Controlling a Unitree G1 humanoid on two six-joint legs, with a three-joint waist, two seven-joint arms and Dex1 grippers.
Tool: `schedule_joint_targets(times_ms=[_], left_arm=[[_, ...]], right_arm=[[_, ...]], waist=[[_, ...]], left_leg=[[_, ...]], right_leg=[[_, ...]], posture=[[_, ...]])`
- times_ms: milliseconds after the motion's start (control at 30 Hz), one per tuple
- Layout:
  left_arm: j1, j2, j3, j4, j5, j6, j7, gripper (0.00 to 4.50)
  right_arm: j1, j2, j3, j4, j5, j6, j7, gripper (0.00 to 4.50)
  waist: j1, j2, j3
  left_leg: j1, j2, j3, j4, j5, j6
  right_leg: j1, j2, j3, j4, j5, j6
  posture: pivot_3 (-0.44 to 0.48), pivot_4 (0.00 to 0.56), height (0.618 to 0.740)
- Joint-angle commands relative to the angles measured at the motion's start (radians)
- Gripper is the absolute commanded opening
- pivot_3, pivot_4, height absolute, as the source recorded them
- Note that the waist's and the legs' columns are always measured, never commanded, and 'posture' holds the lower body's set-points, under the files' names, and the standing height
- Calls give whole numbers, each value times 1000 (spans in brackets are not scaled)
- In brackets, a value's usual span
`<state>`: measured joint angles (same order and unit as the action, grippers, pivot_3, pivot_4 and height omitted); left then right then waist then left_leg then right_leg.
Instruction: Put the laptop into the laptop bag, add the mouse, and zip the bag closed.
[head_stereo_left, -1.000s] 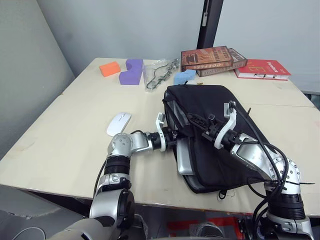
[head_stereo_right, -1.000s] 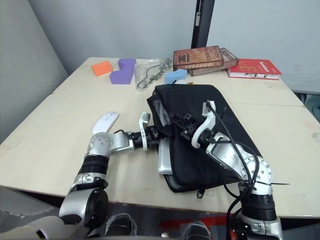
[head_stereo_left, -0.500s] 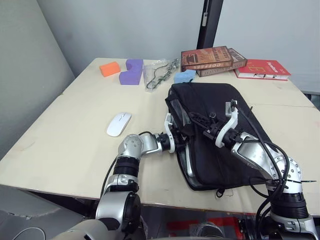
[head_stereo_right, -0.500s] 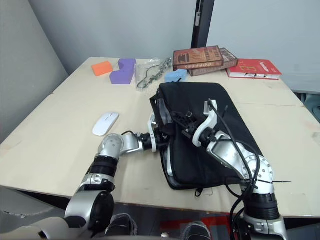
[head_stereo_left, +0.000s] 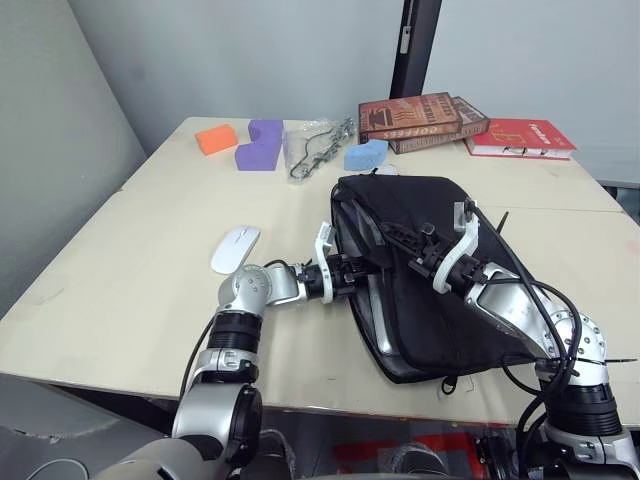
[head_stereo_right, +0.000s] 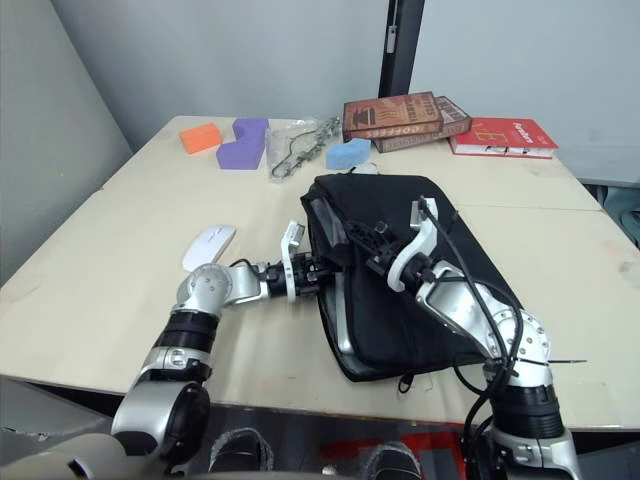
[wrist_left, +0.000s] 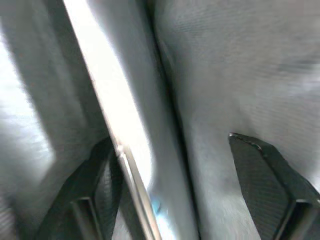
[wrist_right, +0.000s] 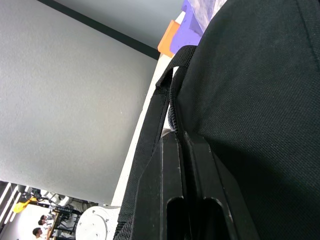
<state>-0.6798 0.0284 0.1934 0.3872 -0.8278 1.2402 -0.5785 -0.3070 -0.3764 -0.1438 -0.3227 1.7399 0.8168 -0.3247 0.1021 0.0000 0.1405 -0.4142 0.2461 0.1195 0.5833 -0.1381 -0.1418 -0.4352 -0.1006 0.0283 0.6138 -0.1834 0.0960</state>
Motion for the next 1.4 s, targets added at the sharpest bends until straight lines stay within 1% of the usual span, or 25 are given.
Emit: schedule_joint_targets(times_ms=[33, 133, 200, 233, 267, 367, 500, 600, 667, 700, 833, 1000, 1067, 1133, 1267, 1333, 1367, 1400], left_arm=[[4, 19, -18, -92, -37, 22, -51, 3441], [10, 29, -21, -96, -33, 29, -56, 2681], [12, 29, -24, -96, -33, 29, -59, 1906], [14, 27, -28, -95, -30, 25, -59, 1599], [15, 25, -32, -94, -27, 22, -60, 1173], [13, 9, -36, -91, -27, 18, -61, 240], [5, -16, -42, -80, -29, 26, -61, 215], [-19, -64, -50, -48, -12, -7, -49, 215], [-30, -80, -53, -34, -7, -21, -57, 215], [-31, -87, -71, -31, 10, -39, -66, 215], [-20, -91, -113, -36, 51, -84, -97, 215], [-4, -68, -120, -74, 64, -95, -113, 215], [7, -40, -112, -100, 52, -79, -123, 1252], [21, 5, -89, -134, 41, -51, -113, 1880], [88, 177, -56, -313, -10, 66, -121, 3410], [125, 263, -43, -386, -29, 92, -132, 3910], [137, 293, -23, -408, -44, 100, -131, 4434], [154, 338, 6, -435, -57, 92, -146, 4475]], right_arm=[[-15, -10, -8, -24, 18, -10, 27, 0], [-15, -17, -8, -20, 18, -9, 31, 0], [-18, -17, -5, -21, 17, -11, 32, 0], [-20, -16, -2, -24, 18, -11, 31, 0], [-22, -15, -1, -25, 19, -12, 30, 0], [-22, -14, 6, -29, 18, -9, 28, 0], [-24, -9, 16, -36, 18, -9, 22, 0], [-33, 5, 31, -49, 34, -13, 7, 0], [-36, 12, 38, -51, 33, -15, 2, 0], [-38, 15, 41, -50, 30, -16, 2, 0], [-35, 12, 45, -42, 17, -16, 8, 0], [-32, 1, 34, -32, 9, -14, 18, 0], [-32, -3, 31, -29, 8, -13, 22, 0], [-35, -6, 29, -23, 1, -11, 30, 0], [-44, -14, 28, -4, -15, -5, 54, 0], [-47, -20, 28, 7, -22, 0, 67, 0], [-48, -22, 28, 13, -26, 3, 74, 0], [-50, -27, 32, 21, -34, 11, 86, 0]], waist=[[0, 0, 0], [0, 0, 0], [1, 0, 0], [1, 0, 0], [1, 0, 0], [1, 0, 0], [3, 0, 0], [5, 0, 0], [4, 0, 0], [4, 0, 0], [4, 0, 0], [4, 0, 0], [4, 0, 0], [-2, 0, 0], [-15, 1, 0], [-14, 1, -1], [-12, 1, -1], [-10, 1, -1]], left_leg=[[0, 0, 0, 0, 0, 0], [0, 0, 0, 0, 0, 0], [0, 0, 0, 0, 0, 0], [0, 0, 0, 0, 0, 0], [0, 0, 0, 0, 0, 0], [0, 0, 0, 0, 0, 0], [-1, 0, 0, 0, 0, 0], [-1, 0, 0, 0, 0, 0], [-1, 0, 0, 0, 0, 0], [-1, 0, 0, 0, 0, 0], [-1, 0, 0, 0, 0, 0], [-1, 0, 0, 0, 0, 0], [-1, 0, 0, 0, 0, 0], [-1, 0, 0, 0, 0, 0], [0, 1, 0, 0, 0, 0], [2, 1, 0, -1, 0, 0], [2, 1, 0, -1, 0, -1], [2, 1, 0, 0, 0, -1]], right_leg=[[0, 0, 0, 0, 0, 0], [0, 0, 0, 0, -1, -1], [0, 0, 0, 0, -1, -1], [0, 0, 0, 0, -1, -1], [0, 0, 0, 0, -1, -1], [0, 0, 0, 0, -1, -1], [0, 0, 0, 0, -1, -1], [0, 0, 0, 0, -1, -1], [0, 0, 0, 0, -1, -1], [0, 0, 0, 0, -1, -1], [0, 0, 0, 0, -1, -1], [0, 0, 0, 0, 0, -1], [0, 0, 0, 0, 0, -1], [0, 0, 0, 0, 0, -1], [0, 1, 0, 2, -1, -1], [0, 1, 0, 2, -2, -3], [0, 1, 0, 2, -3, -5], [0, 1, 0, 2, -3, -5]], posture=[[0, 150, 734], [0, 150, 734], [0, 150, 734], [0, 150, 734], [0, 150, 734], [0, 150, 734], [0, 150, 734], [0, 150, 734], [0, 150, 734], [0, 150, 734], [0, 150, 734], [0, 150, 734], [0, 150, 734], [0, 150, 734], [0, 150, 734], [0, 150, 734], [0, 150, 734], [0, 150, 734]])
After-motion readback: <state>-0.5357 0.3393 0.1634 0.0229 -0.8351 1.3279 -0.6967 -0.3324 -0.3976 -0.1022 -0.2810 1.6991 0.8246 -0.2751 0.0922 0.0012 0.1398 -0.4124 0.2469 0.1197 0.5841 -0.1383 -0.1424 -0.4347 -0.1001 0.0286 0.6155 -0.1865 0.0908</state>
